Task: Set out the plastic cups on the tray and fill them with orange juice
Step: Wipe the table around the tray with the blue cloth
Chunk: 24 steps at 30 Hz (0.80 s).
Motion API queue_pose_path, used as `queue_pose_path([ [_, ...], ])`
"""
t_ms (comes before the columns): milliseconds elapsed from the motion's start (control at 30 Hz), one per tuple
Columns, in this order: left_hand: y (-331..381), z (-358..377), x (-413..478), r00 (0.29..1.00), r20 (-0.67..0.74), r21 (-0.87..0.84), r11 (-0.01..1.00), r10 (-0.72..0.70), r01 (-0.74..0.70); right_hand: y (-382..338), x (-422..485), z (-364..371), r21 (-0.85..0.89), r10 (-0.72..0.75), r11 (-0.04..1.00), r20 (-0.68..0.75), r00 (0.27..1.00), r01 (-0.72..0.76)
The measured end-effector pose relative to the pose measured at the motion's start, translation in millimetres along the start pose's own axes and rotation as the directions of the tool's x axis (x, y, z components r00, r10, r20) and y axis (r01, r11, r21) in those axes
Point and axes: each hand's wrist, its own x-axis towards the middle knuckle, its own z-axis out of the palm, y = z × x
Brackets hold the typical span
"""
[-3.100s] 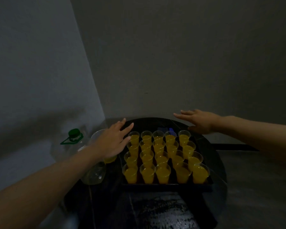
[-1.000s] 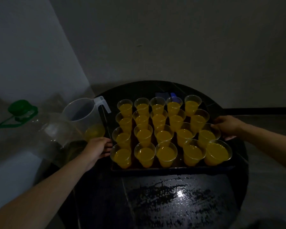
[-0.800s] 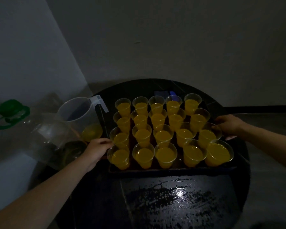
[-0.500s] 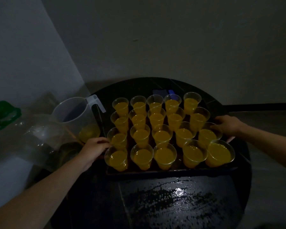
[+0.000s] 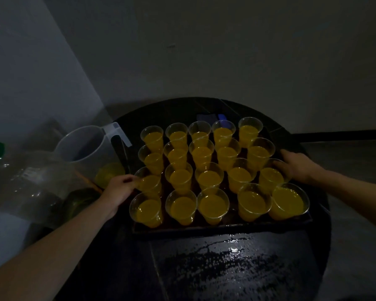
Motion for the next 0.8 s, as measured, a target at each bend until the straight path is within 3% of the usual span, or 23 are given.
queue_pose_path([
  [333, 8.0, -0.1, 8.0, 0.99, 0.043, 0.18, 0.974, 0.135, -0.14, 4.1, 0.5, 4.8, -0.038, -0.058, 0.998, -0.084, 0.995, 0.055],
  [800, 1.6, 2.3, 13.4, 0.982, 0.021, 0.208, 0.96, 0.189, -0.189, 2.4, -2.6, 7.1, 0.014, -0.065, 0.998, -0.132, 0.989, 0.067],
])
